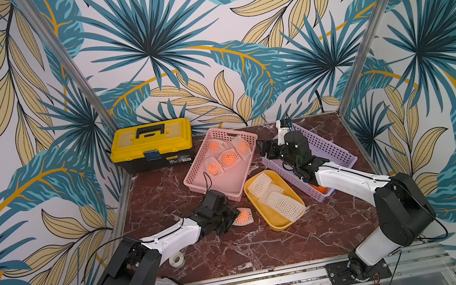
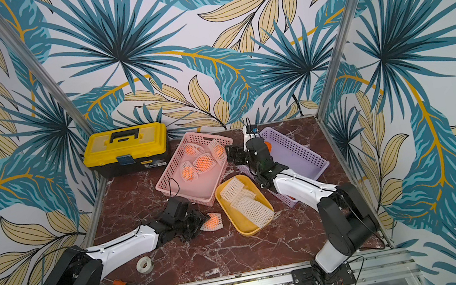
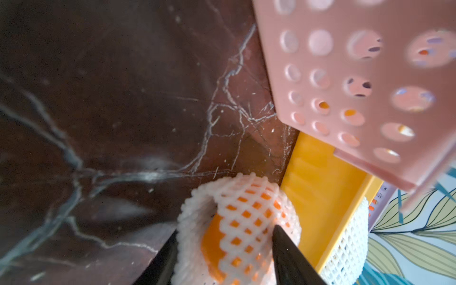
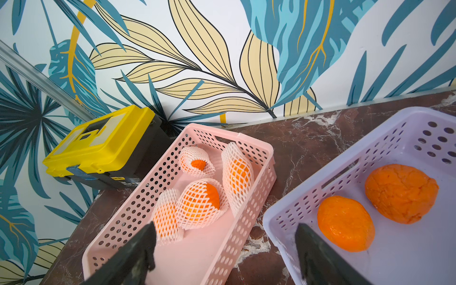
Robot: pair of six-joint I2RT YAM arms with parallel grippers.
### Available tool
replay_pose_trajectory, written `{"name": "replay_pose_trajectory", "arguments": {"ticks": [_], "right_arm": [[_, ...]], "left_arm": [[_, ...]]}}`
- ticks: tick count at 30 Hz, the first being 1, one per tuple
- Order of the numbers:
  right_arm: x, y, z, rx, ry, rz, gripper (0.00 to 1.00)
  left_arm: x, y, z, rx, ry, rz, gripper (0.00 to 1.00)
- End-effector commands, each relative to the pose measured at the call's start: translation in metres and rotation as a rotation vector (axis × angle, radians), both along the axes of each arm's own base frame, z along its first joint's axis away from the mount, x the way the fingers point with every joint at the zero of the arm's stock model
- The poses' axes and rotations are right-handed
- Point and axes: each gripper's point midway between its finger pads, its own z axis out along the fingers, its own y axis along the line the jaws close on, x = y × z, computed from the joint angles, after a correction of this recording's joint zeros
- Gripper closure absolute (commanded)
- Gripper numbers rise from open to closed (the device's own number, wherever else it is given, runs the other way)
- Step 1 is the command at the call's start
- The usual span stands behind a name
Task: Remove foam nets from oranges
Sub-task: Remove the foam net from the orange.
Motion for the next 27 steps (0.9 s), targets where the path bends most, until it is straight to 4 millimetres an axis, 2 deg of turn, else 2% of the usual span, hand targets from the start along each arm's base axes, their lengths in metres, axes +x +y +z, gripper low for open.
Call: {"name": "replay_pose_trajectory", "arguments": {"ticks": [1, 7, 10, 16, 20, 23, 27], "right_arm": [[0.002, 0.000, -0.001, 0.003, 0.009, -0.006, 0.11], [0.000, 0.000, 0.002, 0.004, -0.002, -0.005, 0.11], [-0.001, -0.001, 0.007, 0.016, -0.025, -0.001, 0.11], [-0.005, 0.002, 0.012, 0.040, -0.047, 0.019, 0.11], [-0.011, 0.011, 0.019, 0.070, -0.051, 0.062, 0.11], [-0.026, 0.022, 0.017, 0.078, -0.041, 0.098, 0.11], [-0.064, 0.044, 0.006, 0.106, -0.004, 0.168, 0.11]], "left_arm": [[0.010, 0.003, 0.005, 0.004, -0.042, 0.019, 0.56], [0.015, 0.006, 0.018, 0.073, -0.090, -0.036, 0.83], [0.017, 0.009, 0.030, 0.123, -0.129, -0.085, 0.91], [0.006, 0.024, 0.039, 0.252, -0.119, -0.181, 0.92], [-0.002, 0.030, 0.043, 0.294, -0.124, -0.247, 0.92], [-0.007, 0.034, 0.044, 0.325, -0.132, -0.289, 0.92], [-0.009, 0.035, 0.049, 0.382, -0.181, -0.344, 0.92]]}}
